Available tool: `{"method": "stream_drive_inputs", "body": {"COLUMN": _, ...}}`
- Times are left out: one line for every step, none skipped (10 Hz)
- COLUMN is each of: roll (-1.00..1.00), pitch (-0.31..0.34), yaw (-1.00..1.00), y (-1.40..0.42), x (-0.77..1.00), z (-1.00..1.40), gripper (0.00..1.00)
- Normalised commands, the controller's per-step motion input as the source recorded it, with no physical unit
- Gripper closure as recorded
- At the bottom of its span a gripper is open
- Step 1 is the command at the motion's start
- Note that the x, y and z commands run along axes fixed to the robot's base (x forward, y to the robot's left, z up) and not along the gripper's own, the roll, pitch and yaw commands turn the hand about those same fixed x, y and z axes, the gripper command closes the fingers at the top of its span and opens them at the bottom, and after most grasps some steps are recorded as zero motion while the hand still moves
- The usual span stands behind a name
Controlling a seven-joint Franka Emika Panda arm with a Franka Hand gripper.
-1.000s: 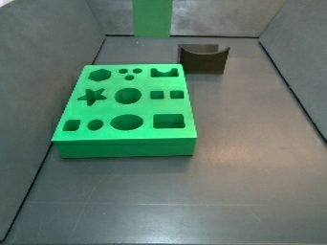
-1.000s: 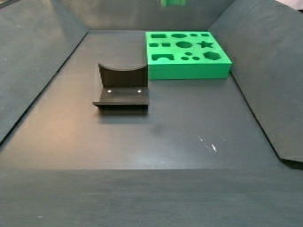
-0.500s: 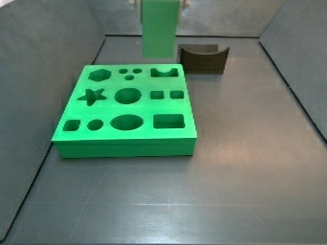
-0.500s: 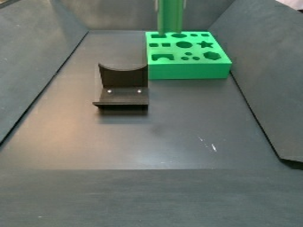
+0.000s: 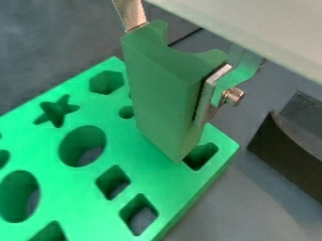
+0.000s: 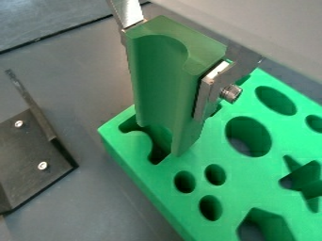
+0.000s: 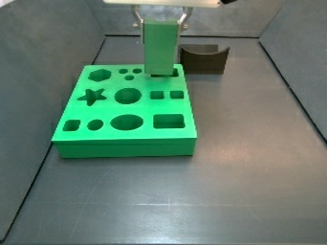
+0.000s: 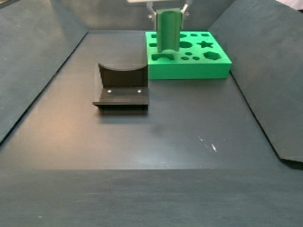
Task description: Insert the arch object.
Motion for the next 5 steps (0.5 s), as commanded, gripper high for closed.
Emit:
{"method": "stream_drive_inputs", "body": {"roll": 0.00, "pitch": 0.120, "yaw": -0.11, "y": 0.33, "x": 0.43, "z": -0.45, "gripper": 1.00}}
{"method": "stream_drive_inputs", "body": {"roll": -0.01, "pitch": 0.083, "yaw": -0.09, "y": 0.29, "x": 0.32, "z": -0.54, "gripper": 1.00}}
{"method": "stream_drive_inputs", "body": {"roll": -0.04, "pitch": 0.069, "yaw": -0.06, "y": 0.23, "x": 0.33, "z": -0.56, "gripper": 1.00}}
{"method": "stream_drive_inputs", "body": {"roll": -0.06, "pitch": 0.000, "yaw": -0.01, "y": 0.18, "x": 0.04, "z": -0.85, "gripper": 1.00}}
{"method": "stream_drive_inputs", "body": {"roll": 0.00, "pitch": -0.024, "yaw": 0.00, "y": 0.00, "x": -0.14, "z": -1.00, "gripper": 1.00}}
